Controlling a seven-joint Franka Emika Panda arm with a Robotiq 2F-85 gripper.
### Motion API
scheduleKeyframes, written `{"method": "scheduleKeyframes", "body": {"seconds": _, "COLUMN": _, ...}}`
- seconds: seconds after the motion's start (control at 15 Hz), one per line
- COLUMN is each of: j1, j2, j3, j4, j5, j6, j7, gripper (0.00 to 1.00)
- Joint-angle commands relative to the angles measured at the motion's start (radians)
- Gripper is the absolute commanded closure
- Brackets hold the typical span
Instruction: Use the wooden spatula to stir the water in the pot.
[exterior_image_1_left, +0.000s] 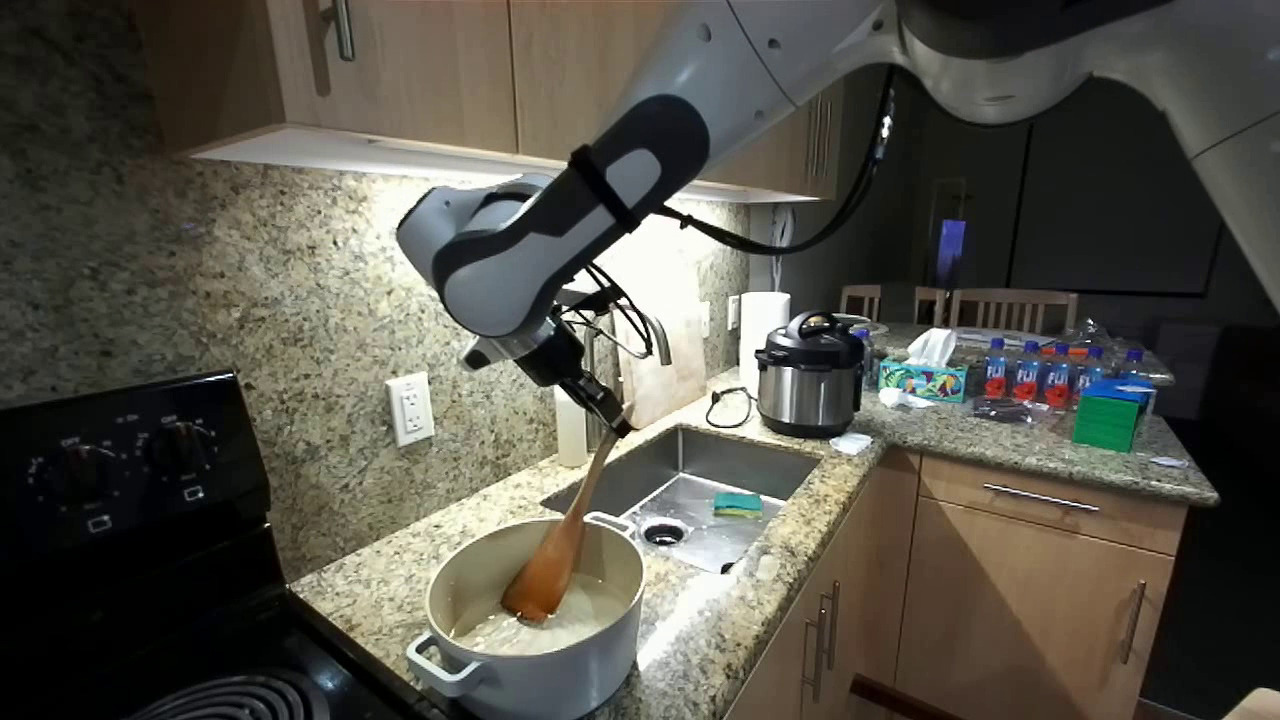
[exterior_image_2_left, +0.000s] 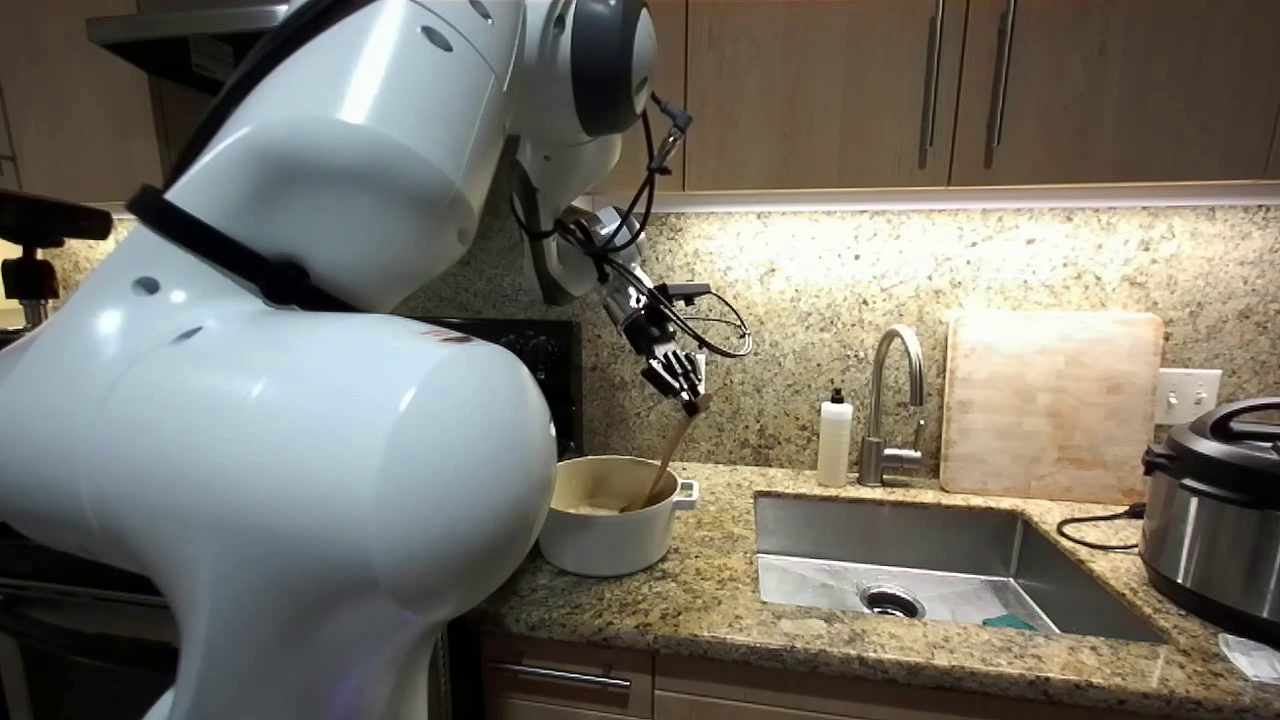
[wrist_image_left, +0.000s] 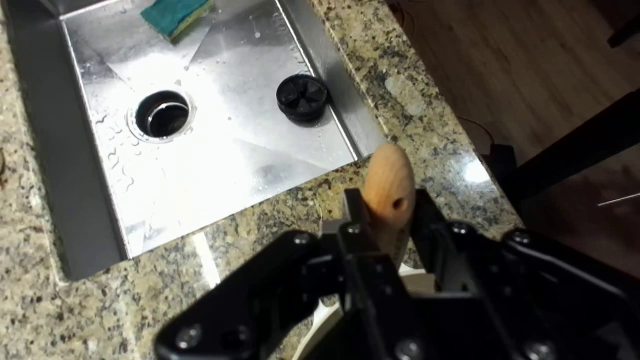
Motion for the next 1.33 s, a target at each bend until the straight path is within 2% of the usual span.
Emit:
{"method": "scheduleKeyframes", "body": {"seconds": 0.0, "j1": -0.002, "j2": -0.052, "j3": -0.006, "j4": -0.038, "j5": -0.011, "j6": -0.069, "j7": 0.052, "gripper": 0.93}}
{"method": "scheduleKeyframes", "body": {"seconds": 0.27, "j1": 0.021, "j2": -0.052, "j3": 0.005, "j4": -0.037, "j5": -0.043, "j6": -0.189, "j7": 0.025, "gripper": 0.93}}
{"method": "scheduleKeyframes", "body": {"seconds": 0.47, "j1": 0.039, "j2": -0.029, "j3": 0.029, "j4": -0.024, "j5": -0.07, "j6": -0.228, "j7": -0.002, "gripper": 0.93}}
{"method": "scheduleKeyframes", "body": {"seconds": 0.93, "j1": 0.068, "j2": 0.072, "j3": 0.083, "j4": 0.033, "j5": -0.114, "j6": -0.153, "j7": -0.12, "gripper": 0.93}}
{"method": "scheduleKeyframes", "body": {"seconds": 1.27, "j1": 0.086, "j2": 0.134, "j3": 0.076, "j4": 0.103, "j5": -0.104, "j6": -0.116, "j7": -0.128, "gripper": 0.93}}
